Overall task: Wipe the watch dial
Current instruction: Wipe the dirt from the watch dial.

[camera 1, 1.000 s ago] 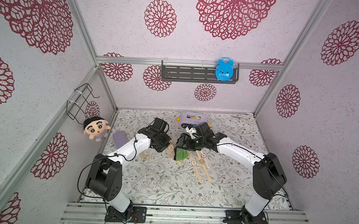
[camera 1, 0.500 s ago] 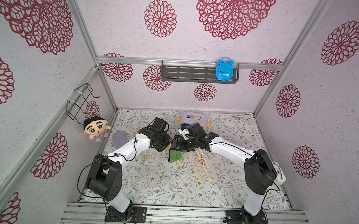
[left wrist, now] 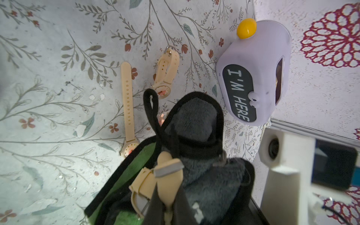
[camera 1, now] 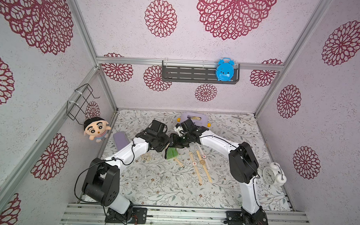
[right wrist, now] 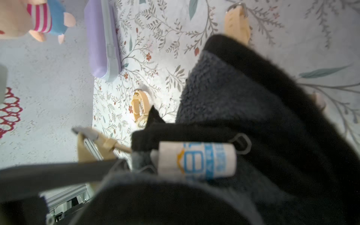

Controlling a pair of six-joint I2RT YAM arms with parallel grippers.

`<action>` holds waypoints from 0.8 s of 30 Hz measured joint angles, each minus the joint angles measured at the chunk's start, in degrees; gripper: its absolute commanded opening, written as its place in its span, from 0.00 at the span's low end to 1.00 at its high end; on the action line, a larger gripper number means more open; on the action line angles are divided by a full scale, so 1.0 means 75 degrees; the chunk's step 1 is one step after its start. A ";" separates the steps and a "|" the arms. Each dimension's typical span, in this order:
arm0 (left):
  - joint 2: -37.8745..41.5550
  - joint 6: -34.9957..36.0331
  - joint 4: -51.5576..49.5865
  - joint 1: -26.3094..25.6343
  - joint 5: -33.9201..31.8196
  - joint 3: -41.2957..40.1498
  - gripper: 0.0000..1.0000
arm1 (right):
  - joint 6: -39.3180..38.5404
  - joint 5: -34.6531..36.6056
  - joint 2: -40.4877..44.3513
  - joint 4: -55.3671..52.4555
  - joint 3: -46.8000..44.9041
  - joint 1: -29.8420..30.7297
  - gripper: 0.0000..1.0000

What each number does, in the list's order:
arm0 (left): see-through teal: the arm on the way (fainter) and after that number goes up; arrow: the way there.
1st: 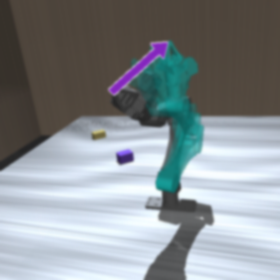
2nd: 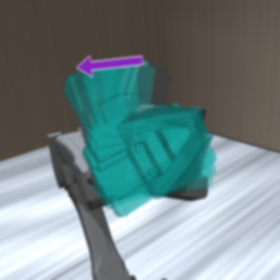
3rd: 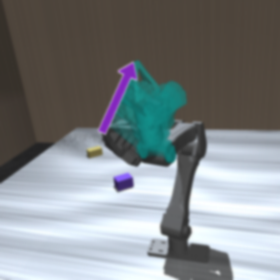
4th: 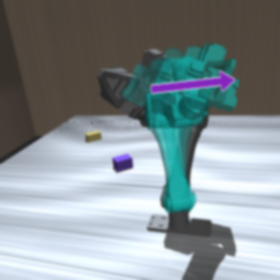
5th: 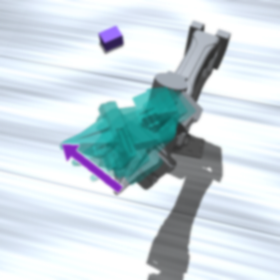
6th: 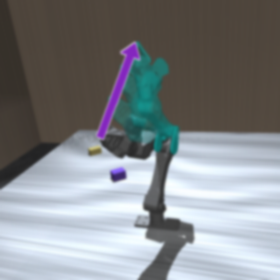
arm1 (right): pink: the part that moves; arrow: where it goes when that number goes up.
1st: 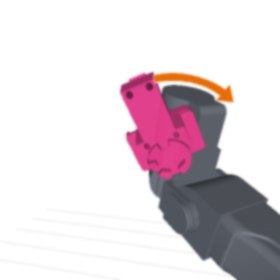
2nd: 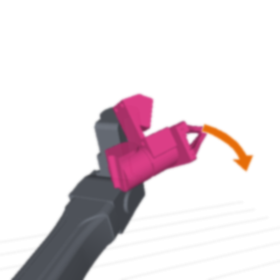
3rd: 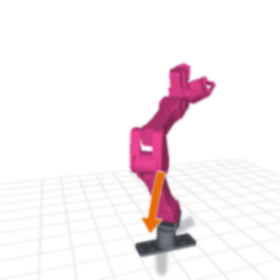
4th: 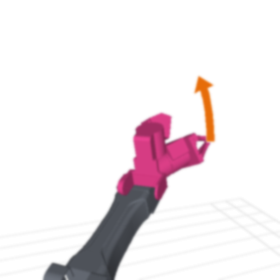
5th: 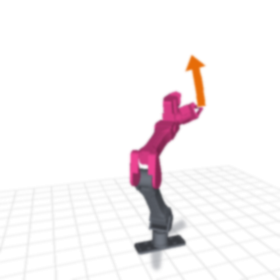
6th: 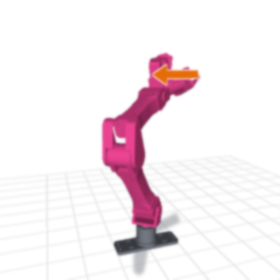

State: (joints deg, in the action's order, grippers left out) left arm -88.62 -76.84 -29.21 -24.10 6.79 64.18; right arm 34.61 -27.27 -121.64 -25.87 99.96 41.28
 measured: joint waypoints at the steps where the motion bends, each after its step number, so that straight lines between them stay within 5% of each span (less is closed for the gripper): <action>1: 0.0079 -0.0003 0.0009 -0.0006 0.0105 -0.0061 0.00 | 0.0000 0.0003 -0.0134 0.0026 0.0137 -0.0044 0.00; 13: 0.1005 0.0009 -0.0064 -0.0087 0.0877 -0.0973 0.00 | -0.0006 0.0003 -0.0624 0.0533 0.0988 -0.0863 0.00; 24: 0.1274 0.0085 -0.0201 0.0437 0.0962 -0.1198 0.00 | -0.0210 0.0111 0.0507 0.0469 -0.0286 -0.1096 0.00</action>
State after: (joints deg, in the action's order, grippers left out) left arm -79.07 -76.20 -30.72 -20.82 14.00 55.20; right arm 33.04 -26.44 -117.84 -22.35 97.82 33.06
